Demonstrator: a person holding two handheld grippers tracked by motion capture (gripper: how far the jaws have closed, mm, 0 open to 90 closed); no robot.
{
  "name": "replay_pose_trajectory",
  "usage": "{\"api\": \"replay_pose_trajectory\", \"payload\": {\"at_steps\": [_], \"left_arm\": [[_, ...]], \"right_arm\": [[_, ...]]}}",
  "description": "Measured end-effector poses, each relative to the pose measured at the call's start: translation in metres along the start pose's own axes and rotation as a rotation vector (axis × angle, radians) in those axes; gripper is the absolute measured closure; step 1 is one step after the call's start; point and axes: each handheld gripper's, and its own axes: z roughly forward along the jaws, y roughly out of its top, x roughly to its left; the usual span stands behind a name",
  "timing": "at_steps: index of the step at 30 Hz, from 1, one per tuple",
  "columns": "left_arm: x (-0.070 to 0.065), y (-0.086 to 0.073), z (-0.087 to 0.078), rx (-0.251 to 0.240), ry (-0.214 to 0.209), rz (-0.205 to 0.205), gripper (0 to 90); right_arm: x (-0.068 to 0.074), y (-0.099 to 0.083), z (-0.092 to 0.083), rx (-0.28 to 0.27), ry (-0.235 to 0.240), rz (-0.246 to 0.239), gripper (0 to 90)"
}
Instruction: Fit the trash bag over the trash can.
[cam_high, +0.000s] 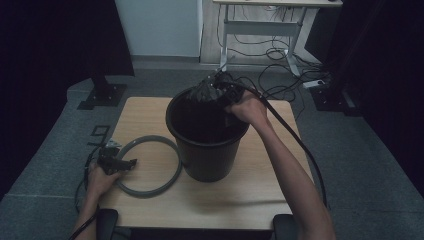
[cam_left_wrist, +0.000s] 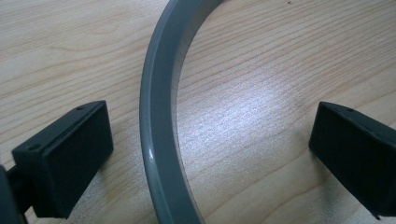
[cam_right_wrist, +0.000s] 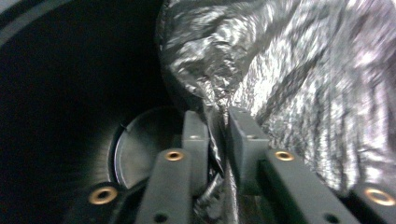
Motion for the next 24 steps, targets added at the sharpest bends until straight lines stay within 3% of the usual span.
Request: {"api": "replay_pose_trajectory", "payload": {"at_steps": [3,7,10,15,20,24], "left_arm": [[0.0,0.0,0.0,0.0,0.0,0.0,0.0],[0.0,0.0,0.0,0.0,0.0,0.0,0.0],[0.0,0.0,0.0,0.0,0.0,0.0,0.0],[0.0,0.0,0.0,0.0,0.0,0.0,0.0],[0.0,0.0,0.0,0.0,-0.001,0.001,0.0],[0.0,0.0,0.0,0.0,-0.002,0.002,0.0]], "right_arm": [[-0.007,-0.008,0.01,0.011,-0.004,0.026,53.7],[-0.014,-0.013,0.001,-0.022,0.01,0.054,43.6],[-0.016,-0.012,-0.012,-0.053,0.023,0.057,42.7],[-0.019,-0.002,-0.026,-0.082,-0.031,0.037,42.8],[-0.03,0.005,-0.009,-0.068,-0.118,0.01,42.4],[-0.038,0.004,0.011,-0.058,-0.149,-0.011,43.7]]}}
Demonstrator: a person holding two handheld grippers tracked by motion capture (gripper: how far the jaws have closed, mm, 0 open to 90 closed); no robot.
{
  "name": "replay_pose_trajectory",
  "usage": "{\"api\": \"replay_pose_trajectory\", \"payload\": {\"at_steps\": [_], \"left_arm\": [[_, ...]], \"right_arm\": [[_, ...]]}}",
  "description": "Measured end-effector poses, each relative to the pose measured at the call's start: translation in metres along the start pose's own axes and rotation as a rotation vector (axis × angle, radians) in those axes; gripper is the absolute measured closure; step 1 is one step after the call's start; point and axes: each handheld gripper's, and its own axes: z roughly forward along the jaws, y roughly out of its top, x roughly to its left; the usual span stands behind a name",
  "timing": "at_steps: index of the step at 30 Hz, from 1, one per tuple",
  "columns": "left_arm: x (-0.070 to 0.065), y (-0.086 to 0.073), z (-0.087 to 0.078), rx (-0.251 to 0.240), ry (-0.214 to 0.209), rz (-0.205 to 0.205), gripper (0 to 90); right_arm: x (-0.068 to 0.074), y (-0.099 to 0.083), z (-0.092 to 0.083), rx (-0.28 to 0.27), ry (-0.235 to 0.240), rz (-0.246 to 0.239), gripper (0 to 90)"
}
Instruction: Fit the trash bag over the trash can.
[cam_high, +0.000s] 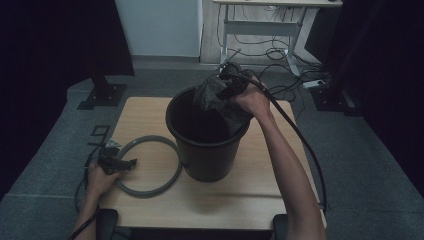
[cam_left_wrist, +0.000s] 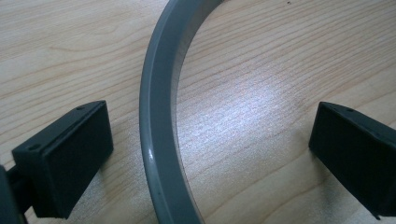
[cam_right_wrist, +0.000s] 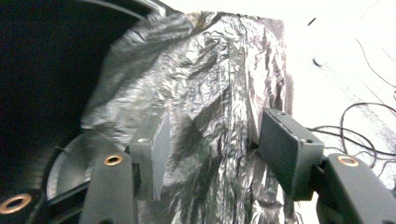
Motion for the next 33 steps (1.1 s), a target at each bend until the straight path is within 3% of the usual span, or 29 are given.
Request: {"api": "replay_pose_trajectory", "payload": {"at_steps": [4,8,13,14,16,19,21,24,30,33], "left_arm": [[0.0,0.0,0.0,0.0,-0.001,0.001,0.0],[0.0,0.0,0.0,0.0,-0.002,0.001,0.0],[0.0,0.0,0.0,0.0,-0.002,0.002,0.0],[0.0,0.0,0.0,0.0,-0.002,0.002,0.0],[0.0,0.0,0.0,0.0,-0.003,0.002,0.0],[0.0,0.0,0.0,0.0,-0.004,0.002,0.0],[0.0,0.0,0.0,0.0,-0.004,0.002,0.0],[0.0,0.0,0.0,0.001,-0.004,0.002,0.0],[0.0,0.0,0.0,0.0,-0.004,0.003,0.0],[0.0,0.0,0.0,0.0,-0.006,0.005,0.0]], "right_arm": [[-0.006,-0.004,0.008,0.014,-0.034,-0.012,52.8],[-0.014,-0.012,0.014,0.076,-0.034,-0.012,62.4],[-0.019,-0.023,0.018,0.097,-0.014,0.013,68.0],[-0.02,-0.024,0.018,0.098,-0.009,0.016,66.4],[-0.022,-0.022,0.015,0.081,-0.018,0.025,49.4],[-0.025,-0.015,0.007,0.011,-0.042,0.035,36.3],[-0.026,-0.008,0.004,-0.025,-0.036,0.036,34.8],[-0.024,0.001,0.005,-0.037,-0.017,0.023,34.9],[-0.023,0.007,0.022,0.009,0.013,0.008,47.2],[-0.023,0.005,0.029,0.053,0.015,-0.004,59.7]]}}
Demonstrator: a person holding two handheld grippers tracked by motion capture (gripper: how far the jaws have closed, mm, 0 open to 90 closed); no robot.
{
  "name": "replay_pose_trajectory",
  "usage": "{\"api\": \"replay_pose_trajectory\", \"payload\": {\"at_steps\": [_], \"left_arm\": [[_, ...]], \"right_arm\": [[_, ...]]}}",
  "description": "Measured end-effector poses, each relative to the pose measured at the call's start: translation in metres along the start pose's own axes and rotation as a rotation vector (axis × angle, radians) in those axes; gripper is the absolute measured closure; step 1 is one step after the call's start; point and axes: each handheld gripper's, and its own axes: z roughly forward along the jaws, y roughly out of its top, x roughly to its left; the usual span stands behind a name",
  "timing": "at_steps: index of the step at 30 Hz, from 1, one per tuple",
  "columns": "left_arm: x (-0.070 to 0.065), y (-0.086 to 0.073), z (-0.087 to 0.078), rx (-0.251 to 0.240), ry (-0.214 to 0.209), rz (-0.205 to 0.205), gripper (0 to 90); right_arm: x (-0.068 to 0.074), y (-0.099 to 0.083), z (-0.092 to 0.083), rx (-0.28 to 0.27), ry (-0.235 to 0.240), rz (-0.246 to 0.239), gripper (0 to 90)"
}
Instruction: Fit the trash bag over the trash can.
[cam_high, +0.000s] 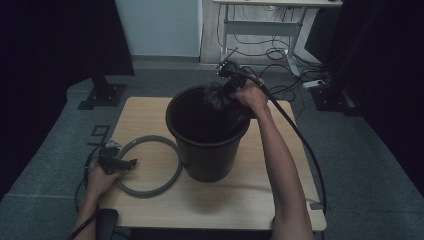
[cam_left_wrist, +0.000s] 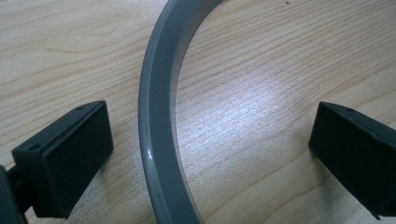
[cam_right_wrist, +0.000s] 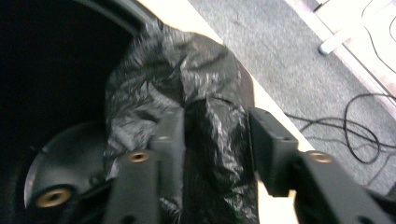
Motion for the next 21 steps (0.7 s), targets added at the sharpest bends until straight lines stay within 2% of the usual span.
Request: {"api": "replay_pose_trajectory", "payload": {"at_steps": [6,13,16,18,20,21], "left_arm": [[0.0,0.0,0.0,0.0,-0.001,0.002,0.0],[0.0,0.0,0.0,0.0,0.0,0.001,0.0],[0.0,0.0,0.0,0.0,0.0,0.0,0.0],[0.0,0.0,0.0,0.001,0.0,0.0,0.0],[0.0,0.0,0.0,0.001,0.001,0.0,0.0],[0.0,0.0,0.0,0.001,0.001,0.0,0.0]], "right_arm": [[-0.001,-0.014,-0.007,0.034,-0.011,-0.01,68.7],[0.002,-0.04,-0.028,0.047,-0.017,0.043,68.7],[0.006,-0.053,-0.038,0.064,-0.005,0.049,63.0],[0.007,-0.06,-0.044,0.079,0.014,0.042,53.8],[0.007,-0.063,-0.049,0.068,-0.001,0.038,41.9],[0.006,-0.063,-0.052,0.049,-0.012,0.044,39.4]]}}
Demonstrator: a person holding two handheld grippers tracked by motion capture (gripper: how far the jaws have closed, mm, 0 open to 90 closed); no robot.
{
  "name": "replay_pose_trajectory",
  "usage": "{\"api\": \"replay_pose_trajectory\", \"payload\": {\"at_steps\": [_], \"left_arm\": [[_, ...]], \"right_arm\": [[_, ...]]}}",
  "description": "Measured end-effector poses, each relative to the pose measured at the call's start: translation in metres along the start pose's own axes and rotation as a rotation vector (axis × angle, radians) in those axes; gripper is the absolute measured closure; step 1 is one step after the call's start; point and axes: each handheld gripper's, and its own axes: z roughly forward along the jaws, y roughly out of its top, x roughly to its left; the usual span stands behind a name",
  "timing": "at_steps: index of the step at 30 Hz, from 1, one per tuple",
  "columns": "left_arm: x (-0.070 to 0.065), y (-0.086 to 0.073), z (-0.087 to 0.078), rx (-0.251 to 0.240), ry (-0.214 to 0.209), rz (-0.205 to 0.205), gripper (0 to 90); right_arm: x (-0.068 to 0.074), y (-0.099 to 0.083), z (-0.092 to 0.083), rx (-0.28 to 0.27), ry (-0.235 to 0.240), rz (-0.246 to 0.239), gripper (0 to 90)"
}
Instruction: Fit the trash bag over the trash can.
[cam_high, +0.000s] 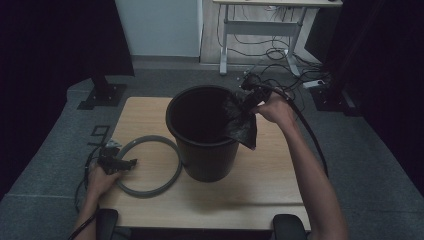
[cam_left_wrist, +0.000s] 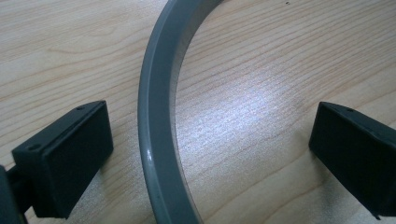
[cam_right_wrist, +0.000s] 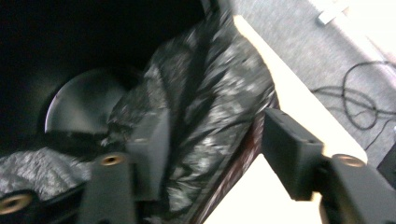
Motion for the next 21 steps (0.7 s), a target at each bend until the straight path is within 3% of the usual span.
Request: {"api": "replay_pose_trajectory", "payload": {"at_steps": [4,9,12,15,19,21], "left_arm": [[0.0,0.0,0.0,0.0,0.002,-0.001,0.0],[0.0,0.0,0.0,0.001,0.001,-0.001,0.0],[0.0,0.0,0.0,0.0,0.0,0.0,0.0],[0.0,0.0,0.0,0.001,0.0,0.001,0.0],[0.0,0.0,0.0,0.0,-0.001,0.001,0.0],[0.0,0.0,0.0,0.0,-0.001,0.001,0.0]], "right_arm": [[-0.008,0.011,-0.007,-0.081,0.009,0.026,40.4],[-0.013,0.038,0.005,-0.094,0.027,0.008,57.9],[-0.01,0.051,0.017,-0.089,0.051,-0.014,63.5],[-0.008,0.058,0.026,-0.065,0.039,-0.052,65.5],[-0.014,0.053,0.029,-0.032,0.014,-0.068,62.6],[-0.018,0.047,0.026,-0.036,0.033,-0.054,60.6]]}}
